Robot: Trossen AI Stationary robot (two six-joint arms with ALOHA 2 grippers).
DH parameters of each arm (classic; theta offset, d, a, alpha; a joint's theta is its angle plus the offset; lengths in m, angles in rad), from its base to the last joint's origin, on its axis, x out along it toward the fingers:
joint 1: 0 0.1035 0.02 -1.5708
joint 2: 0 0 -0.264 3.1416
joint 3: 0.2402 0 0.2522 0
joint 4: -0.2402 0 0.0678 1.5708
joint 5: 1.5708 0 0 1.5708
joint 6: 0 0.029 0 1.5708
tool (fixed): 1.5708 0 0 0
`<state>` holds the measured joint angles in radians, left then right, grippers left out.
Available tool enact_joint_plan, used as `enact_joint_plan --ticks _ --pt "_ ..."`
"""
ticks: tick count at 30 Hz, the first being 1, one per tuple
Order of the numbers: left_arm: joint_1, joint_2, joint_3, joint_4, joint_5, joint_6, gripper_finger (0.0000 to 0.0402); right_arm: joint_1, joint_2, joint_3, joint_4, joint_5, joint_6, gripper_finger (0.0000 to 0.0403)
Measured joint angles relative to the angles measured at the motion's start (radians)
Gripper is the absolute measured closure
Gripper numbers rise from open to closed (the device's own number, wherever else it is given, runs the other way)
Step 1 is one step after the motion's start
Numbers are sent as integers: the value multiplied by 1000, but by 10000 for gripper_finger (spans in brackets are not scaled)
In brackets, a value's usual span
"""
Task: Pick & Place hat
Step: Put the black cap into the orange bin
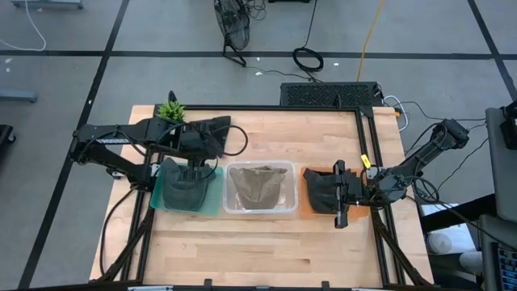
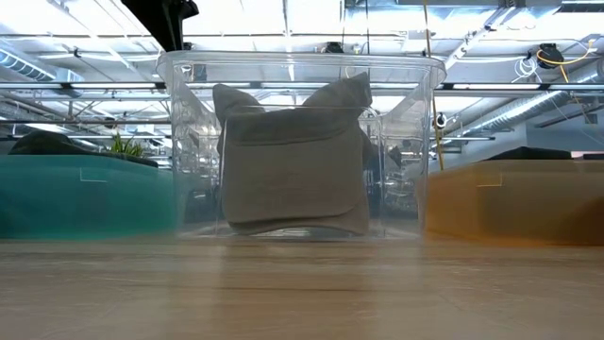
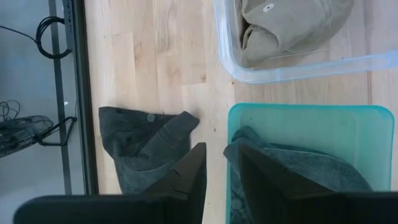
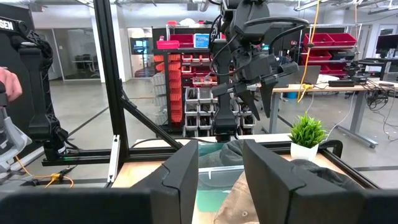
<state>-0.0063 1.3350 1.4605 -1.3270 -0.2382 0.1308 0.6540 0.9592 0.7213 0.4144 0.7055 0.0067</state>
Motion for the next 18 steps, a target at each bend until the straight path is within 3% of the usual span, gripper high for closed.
enact_joint_plan --ticks 18 --pt "0 0 0 0 -2 22 300 0 0 1 0 0 0 289"
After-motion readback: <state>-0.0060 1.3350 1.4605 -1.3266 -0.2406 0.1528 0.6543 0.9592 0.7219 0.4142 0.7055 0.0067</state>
